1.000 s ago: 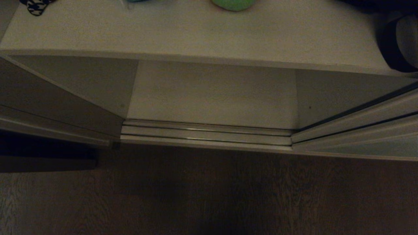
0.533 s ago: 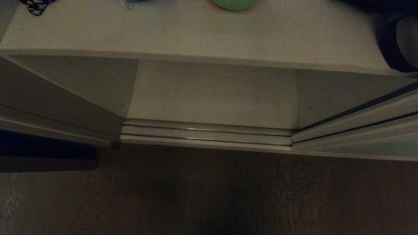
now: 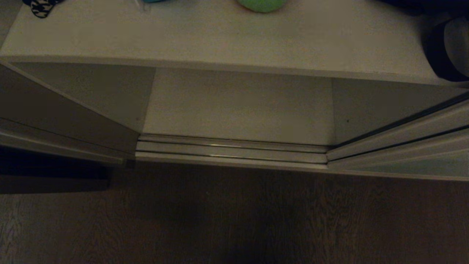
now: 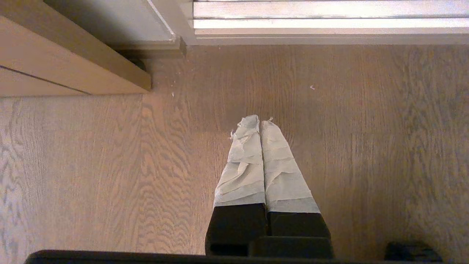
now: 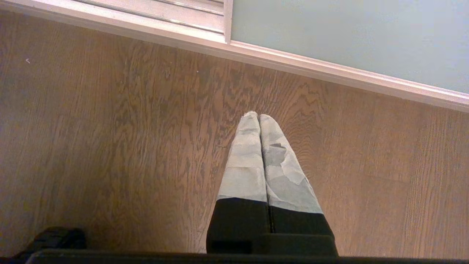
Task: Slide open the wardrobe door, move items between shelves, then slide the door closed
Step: Close the door
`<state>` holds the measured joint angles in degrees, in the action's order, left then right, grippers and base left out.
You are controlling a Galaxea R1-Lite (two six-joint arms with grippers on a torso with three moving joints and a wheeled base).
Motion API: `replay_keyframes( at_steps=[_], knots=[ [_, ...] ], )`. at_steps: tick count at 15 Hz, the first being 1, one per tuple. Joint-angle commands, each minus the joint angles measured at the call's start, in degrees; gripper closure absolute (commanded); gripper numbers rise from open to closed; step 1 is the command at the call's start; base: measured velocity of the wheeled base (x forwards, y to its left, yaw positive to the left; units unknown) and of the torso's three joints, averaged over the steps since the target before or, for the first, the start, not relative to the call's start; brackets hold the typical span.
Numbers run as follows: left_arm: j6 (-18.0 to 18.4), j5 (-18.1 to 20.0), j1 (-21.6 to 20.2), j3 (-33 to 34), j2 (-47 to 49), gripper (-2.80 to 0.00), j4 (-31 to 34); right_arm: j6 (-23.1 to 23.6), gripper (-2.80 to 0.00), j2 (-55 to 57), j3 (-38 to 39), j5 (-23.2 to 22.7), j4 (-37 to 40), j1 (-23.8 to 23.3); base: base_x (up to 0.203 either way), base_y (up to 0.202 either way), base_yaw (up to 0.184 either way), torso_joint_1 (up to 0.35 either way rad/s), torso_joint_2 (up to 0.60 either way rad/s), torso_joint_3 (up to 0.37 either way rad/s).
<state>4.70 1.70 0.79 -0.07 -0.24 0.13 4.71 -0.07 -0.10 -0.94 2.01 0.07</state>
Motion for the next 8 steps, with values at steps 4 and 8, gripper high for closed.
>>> replay_keyframes(
  at_steps=[4,8],
  knots=[
    [-0.24,-0.03,0.00,0.07,0.24,0.00,0.13,0.04,0.00,-0.02,0.01,-0.03,0.01,0.01,0.000,0.000,0.000,0.000,0.00,0.000],
    [-0.31,-0.03,0.00,0.07,0.24,0.00,0.13,0.04,0.00,-0.01,0.01,-0.03,0.01,0.01,0.000,0.000,0.000,0.000,0.00,0.000]
  ],
)
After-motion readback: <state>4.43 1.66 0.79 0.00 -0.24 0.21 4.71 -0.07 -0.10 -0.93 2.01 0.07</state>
